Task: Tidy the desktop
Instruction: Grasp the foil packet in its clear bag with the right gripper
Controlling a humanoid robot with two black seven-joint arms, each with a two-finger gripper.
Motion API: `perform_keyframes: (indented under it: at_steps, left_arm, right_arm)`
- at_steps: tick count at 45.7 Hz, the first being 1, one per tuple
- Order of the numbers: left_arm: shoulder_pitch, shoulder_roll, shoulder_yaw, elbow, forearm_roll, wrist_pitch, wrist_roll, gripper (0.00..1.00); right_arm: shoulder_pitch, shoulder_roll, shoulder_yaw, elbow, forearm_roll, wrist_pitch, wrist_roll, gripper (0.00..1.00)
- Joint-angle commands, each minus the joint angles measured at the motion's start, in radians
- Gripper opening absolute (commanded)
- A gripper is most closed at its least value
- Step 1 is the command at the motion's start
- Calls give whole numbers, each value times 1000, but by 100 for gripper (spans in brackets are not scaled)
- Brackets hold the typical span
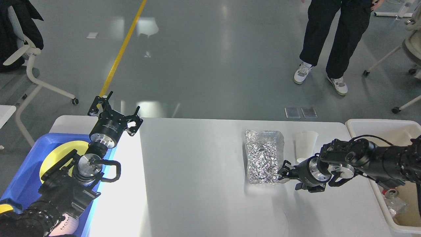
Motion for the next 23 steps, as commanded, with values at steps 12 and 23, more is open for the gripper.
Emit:
perform_keyframes:
  at_steps: [12, 23]
  left_arm:
    - [0, 0, 0, 0, 0, 0, 0, 98]
    - [0, 0, 0, 0, 0, 0, 0, 98]
  right_arm:
    - [-23, -11, 37, 0, -2, 2, 0, 0]
    - [-9, -41, 37, 16, -2, 15, 0, 0]
